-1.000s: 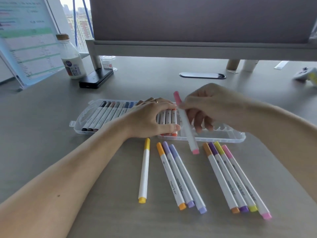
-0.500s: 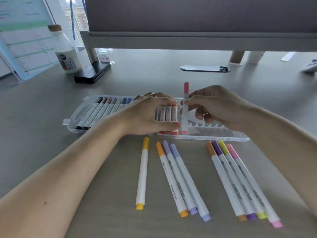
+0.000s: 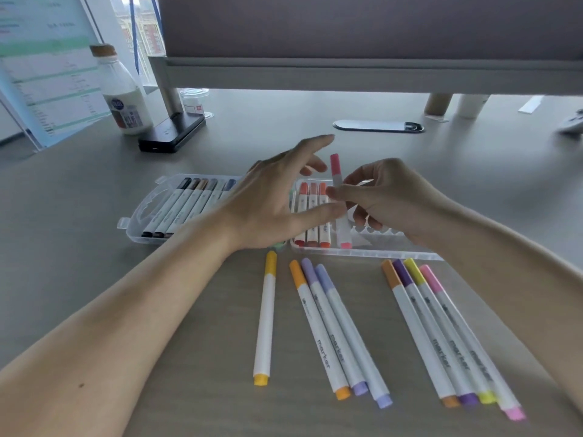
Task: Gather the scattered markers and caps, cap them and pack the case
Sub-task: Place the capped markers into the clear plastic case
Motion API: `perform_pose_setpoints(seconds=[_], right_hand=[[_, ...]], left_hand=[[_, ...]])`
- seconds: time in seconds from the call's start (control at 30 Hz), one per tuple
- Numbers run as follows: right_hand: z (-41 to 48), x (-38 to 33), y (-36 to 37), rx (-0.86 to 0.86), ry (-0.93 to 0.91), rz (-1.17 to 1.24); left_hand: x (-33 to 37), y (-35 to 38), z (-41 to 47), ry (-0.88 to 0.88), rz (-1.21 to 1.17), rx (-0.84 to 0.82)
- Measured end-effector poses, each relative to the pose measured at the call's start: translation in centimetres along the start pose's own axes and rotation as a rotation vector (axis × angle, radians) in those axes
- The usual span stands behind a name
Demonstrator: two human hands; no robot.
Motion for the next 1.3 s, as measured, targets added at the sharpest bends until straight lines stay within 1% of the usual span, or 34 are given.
perform_pose_setpoints(seconds=[0.13,0.3,0.57,0.7,0.87,1.3], right_hand=[[0.2,0.1,0.5,0.045,-0.011,-0.026],[0.2,0.3,0.7,0.065,-0.034,-0.080],[0.1,0.7,0.3,0.016,-0.069,-0.153],[0.2,0.9,-0.1,-0.016,-0.053,-0.179],[0.3,1.0,-0.4,-0.027,-0.045,-0.162],[0.1,1.1,-1.0,-0.087,-0.021,-0.126]], left_hand=[[0.2,0.8,0.2,0.045,0.031,-0.022],[-0.4,1.1,0.3,0.025,0.024,-0.058],[-1.0,1.4,0.5,-0.005,0.082,-0.116],[-1.0,1.4,0.5,-0.020,0.091,-0.142],[-1.0,1.4,0.7,-0.054,0.089,-0.182],[-0.7,1.2,0.7,-0.080,0.090,-0.209]])
Point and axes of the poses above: each hand's wrist, its own z-axis towards the middle knuckle, its own y-axis out of the palm, x = y × z, the point moved 1 cm from there along z, towards the middle knuckle, and after that the axes turned 3 degrees about -y, right-handed, at the moved point
